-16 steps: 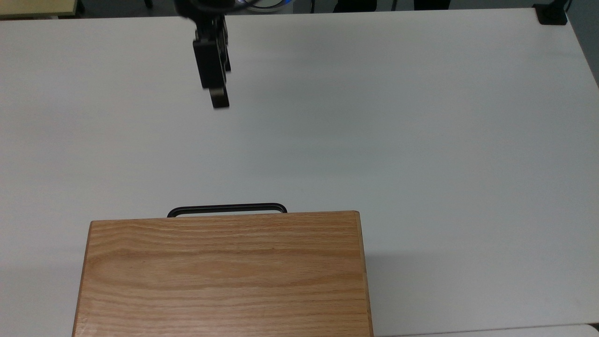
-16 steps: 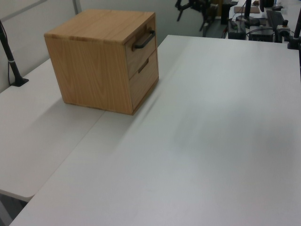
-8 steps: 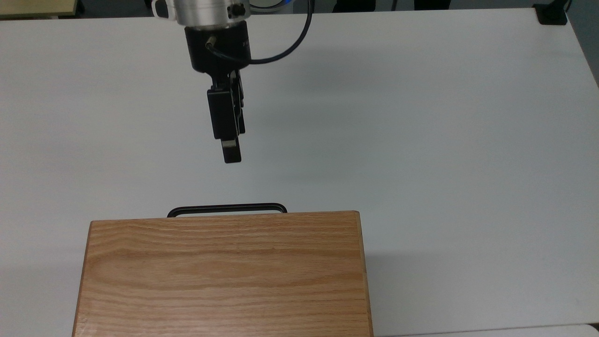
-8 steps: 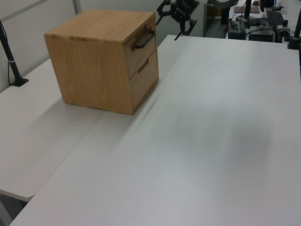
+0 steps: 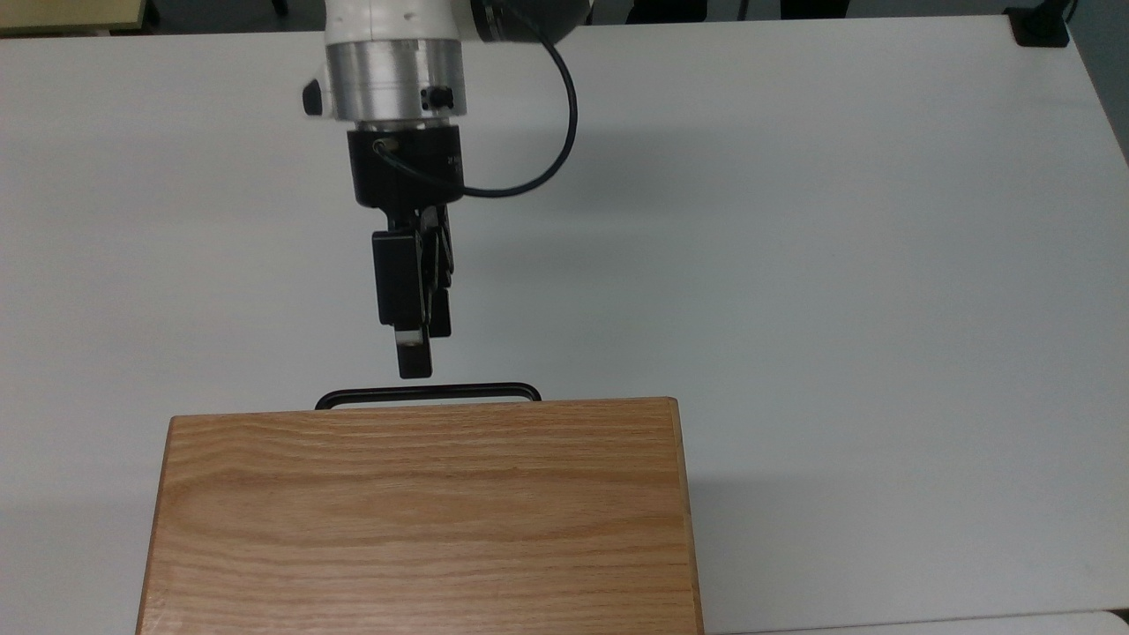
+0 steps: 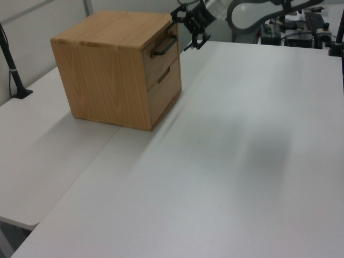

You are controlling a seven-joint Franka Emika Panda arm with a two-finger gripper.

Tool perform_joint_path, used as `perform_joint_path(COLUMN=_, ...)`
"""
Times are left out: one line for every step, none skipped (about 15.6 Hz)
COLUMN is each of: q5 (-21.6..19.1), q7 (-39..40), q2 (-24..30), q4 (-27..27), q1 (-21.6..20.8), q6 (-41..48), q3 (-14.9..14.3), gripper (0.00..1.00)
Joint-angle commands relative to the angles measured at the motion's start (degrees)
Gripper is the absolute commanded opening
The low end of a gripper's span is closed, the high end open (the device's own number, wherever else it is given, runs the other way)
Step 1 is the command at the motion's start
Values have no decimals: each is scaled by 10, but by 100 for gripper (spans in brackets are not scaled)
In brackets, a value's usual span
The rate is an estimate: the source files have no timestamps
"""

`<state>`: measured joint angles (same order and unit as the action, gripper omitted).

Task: Open the drawer by sliding it
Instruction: 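Move the gripper toward the black handle of the upper drawer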

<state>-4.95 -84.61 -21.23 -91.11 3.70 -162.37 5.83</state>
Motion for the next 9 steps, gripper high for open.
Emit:
perform_joint_path(q5=-10, q7=-9, q2=31, q4=-85, q1=-19, q6=-85, q3=-6, gripper=100)
perform_joint_path(q5=-13, q7=-10, q2=39, q4=-101, q1=-20, q6=-99, q3=-6, gripper=100)
perform_joint_path(q5=-25, q7=-10, q2=44, q4=-109, q1=-21, q6=-106, q3=-6, gripper=100)
perform_joint_path(q5=-38, q7=-9, q2=44, q4=-110, q1=-20, q6=-108, q3=-6, gripper=100)
perform_joint_path(q5=-44, q7=-9, q2=43, q4=-109, q1=-20, q6=-109, q3=-6, gripper=99)
perform_joint_path(q5=-44, q7=-9, q2=39, q4=-108, q1=-20, q6=-110, q3=-6, gripper=96)
perform_joint_path(q5=-45, q7=-9, q2=35, q4=-107, q1=-20, q6=-110, q3=-6, gripper=93)
perform_joint_path(q5=-45, q7=-9, q2=32, q4=-105, q1=-19, q6=-110, q3=-6, gripper=93)
perform_joint_path(q5=-44, q7=-9, q2=30, q4=-103, q1=-19, q6=-111, q3=-6, gripper=92)
